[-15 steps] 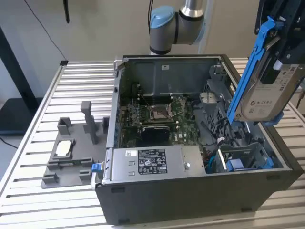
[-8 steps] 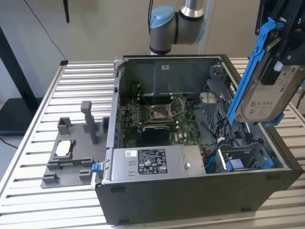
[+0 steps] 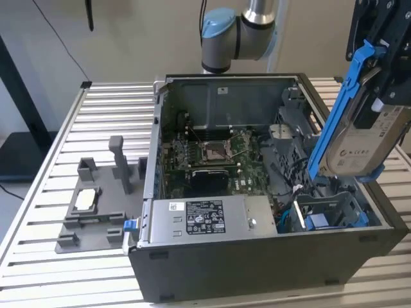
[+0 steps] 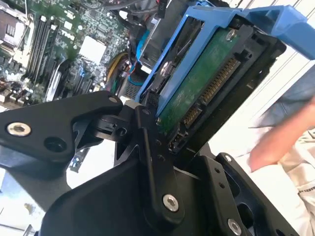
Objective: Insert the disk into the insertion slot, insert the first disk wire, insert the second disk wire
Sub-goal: 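Insert the disk into the insertion slot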
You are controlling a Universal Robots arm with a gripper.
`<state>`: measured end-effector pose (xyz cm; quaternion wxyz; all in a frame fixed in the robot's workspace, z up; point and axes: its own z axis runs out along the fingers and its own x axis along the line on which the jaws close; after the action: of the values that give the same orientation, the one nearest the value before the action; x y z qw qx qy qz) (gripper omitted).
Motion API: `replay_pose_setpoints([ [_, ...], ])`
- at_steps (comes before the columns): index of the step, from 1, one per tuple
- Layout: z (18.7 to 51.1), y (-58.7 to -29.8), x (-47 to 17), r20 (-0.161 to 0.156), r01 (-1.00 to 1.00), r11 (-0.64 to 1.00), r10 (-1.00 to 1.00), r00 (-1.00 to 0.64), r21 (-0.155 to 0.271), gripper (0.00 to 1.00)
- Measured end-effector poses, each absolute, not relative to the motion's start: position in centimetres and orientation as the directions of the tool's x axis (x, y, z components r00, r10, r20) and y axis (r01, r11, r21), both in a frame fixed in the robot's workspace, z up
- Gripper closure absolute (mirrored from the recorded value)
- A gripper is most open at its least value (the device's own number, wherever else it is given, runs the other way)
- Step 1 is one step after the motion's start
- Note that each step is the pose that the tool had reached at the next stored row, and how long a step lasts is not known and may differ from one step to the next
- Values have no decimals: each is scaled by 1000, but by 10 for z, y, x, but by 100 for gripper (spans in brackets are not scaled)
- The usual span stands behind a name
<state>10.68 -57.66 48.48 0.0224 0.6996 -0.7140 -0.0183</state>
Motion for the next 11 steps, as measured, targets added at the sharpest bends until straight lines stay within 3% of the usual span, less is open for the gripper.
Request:
replay_pose_setpoints([
  [11, 467, -578, 110, -23, -998, 19, -1000, -20, 58, 67],
])
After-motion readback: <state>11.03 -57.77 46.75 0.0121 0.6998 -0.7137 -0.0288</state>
